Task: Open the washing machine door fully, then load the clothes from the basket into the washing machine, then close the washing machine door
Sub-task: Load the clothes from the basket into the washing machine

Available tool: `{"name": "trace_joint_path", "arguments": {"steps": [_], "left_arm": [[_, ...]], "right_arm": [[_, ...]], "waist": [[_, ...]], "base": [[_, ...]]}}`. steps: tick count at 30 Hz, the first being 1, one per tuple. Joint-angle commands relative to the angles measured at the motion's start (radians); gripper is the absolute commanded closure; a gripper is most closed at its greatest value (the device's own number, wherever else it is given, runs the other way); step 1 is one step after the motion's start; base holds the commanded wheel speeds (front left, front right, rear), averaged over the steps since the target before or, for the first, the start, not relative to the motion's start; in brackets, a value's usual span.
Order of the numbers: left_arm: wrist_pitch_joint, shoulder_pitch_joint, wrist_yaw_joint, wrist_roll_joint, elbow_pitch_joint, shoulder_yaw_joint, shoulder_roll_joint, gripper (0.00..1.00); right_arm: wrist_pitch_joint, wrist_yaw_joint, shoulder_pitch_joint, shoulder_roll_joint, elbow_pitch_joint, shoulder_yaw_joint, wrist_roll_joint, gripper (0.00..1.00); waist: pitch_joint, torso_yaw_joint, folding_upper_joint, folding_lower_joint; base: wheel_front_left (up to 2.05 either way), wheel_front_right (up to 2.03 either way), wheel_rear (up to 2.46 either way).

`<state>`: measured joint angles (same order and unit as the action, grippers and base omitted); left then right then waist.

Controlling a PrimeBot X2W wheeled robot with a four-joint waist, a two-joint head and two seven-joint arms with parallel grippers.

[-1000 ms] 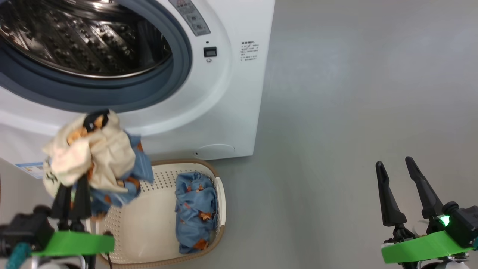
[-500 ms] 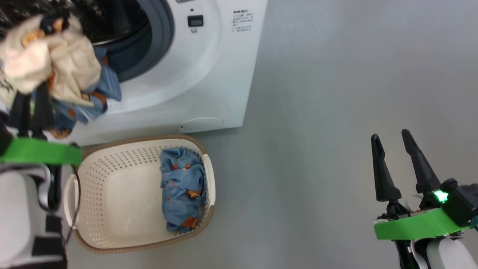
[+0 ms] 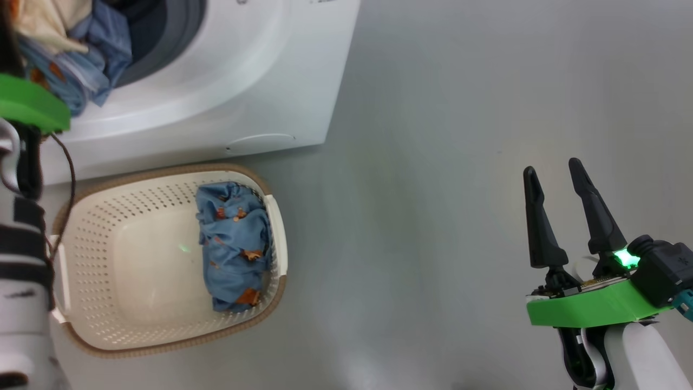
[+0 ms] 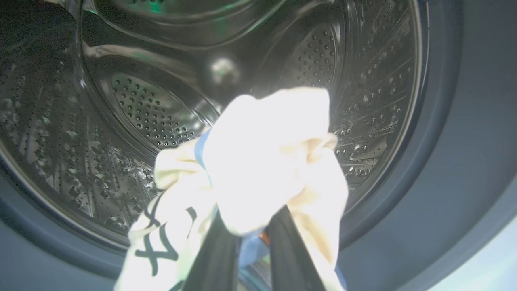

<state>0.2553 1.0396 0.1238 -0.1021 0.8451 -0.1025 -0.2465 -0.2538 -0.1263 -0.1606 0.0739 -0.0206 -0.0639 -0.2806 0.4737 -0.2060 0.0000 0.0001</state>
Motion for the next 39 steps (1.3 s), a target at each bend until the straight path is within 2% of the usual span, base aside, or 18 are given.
{"name": "trace_joint_path", "arguments": {"steps": [1, 9, 15, 22, 30, 34, 35, 36, 37, 38, 39], "left_arm": [[0.006, 0.052, -0.002, 0.008, 0.016, -0.008, -0.057, 1.00], [0.006, 0.227, 0.001, 0.019, 0.183, 0.025, -0.107, 1.00], [0.006, 0.300, -0.001, 0.062, 0.206, 0.071, -0.136, 1.00], [0.006, 0.343, -0.006, 0.058, 0.118, 0.071, -0.165, 1.00], [0.006, 0.298, -0.017, 0.031, -0.101, 0.021, -0.181, 1.00], [0.006, 0.259, -0.012, 0.033, -0.057, 0.027, -0.172, 0.98], [0.006, 0.255, -0.012, 0.030, -0.039, 0.027, -0.169, 0.83], [0.006, 0.251, -0.011, 0.029, -0.015, 0.027, -0.167, 0.62], [0.006, 0.250, -0.010, 0.031, 0.003, 0.032, -0.166, 0.35], [0.006, 0.247, -0.010, 0.033, 0.026, 0.035, -0.166, 0.00], [0.006, 0.246, -0.010, 0.035, 0.061, 0.039, -0.165, 0.00]], "right_arm": [[-0.008, -0.004, -0.021, 0.003, -0.025, -0.029, -0.004, 0.00], [-0.008, -0.004, -0.052, -0.011, -0.028, -0.056, -0.010, 0.00], [-0.008, -0.004, -0.067, -0.017, -0.032, -0.070, -0.015, 0.00], [-0.008, -0.004, -0.078, -0.022, -0.033, -0.081, -0.021, 0.00], [-0.008, -0.004, -0.081, -0.023, -0.039, -0.085, -0.033, 0.00], [-0.008, -0.004, -0.081, -0.023, -0.038, -0.086, -0.033, 0.00], [-0.008, -0.004, -0.081, -0.023, -0.038, -0.087, -0.033, 0.00], [-0.008, -0.004, -0.081, -0.024, -0.037, -0.089, -0.032, 0.00], [-0.008, -0.004, -0.080, -0.024, -0.037, -0.090, -0.032, 0.00], [-0.008, -0.004, -0.080, -0.024, -0.037, -0.090, -0.032, 0.00], [-0.008, -0.004, -0.079, -0.024, -0.036, -0.091, -0.031, 0.00]], "waist": [[0.038, -0.026, 0.0000, -0.0001], [0.094, -0.063, 0.0000, -0.0001], [0.131, -0.085, 0.0000, -0.0001], [0.163, -0.113, 0.0000, -0.0001], [0.178, -0.126, 0.0000, -0.0001], [0.174, -0.121, 0.0000, -0.0001], [0.172, -0.120, 0.0000, -0.0001], [0.170, -0.118, 0.0000, -0.0001], [0.169, -0.117, 0.0000, -0.0001], [0.166, -0.115, 0.0000, -0.0001], [0.163, -0.113, 0.0000, -0.0001]], "base": [[0.00, 0.00, 0.00], [0.00, 0.00, 0.00], [0.00, 0.00, 0.00], [0.00, 0.00, 0.00], [0.00, 0.00, 0.00], [0.00, 0.00, 0.00], [0.00, 0.00, 0.00], [0.00, 0.00, 0.00], [0.00, 0.00, 0.00], [0.00, 0.00, 0.00], [0.00, 0.00, 0.00]]}}
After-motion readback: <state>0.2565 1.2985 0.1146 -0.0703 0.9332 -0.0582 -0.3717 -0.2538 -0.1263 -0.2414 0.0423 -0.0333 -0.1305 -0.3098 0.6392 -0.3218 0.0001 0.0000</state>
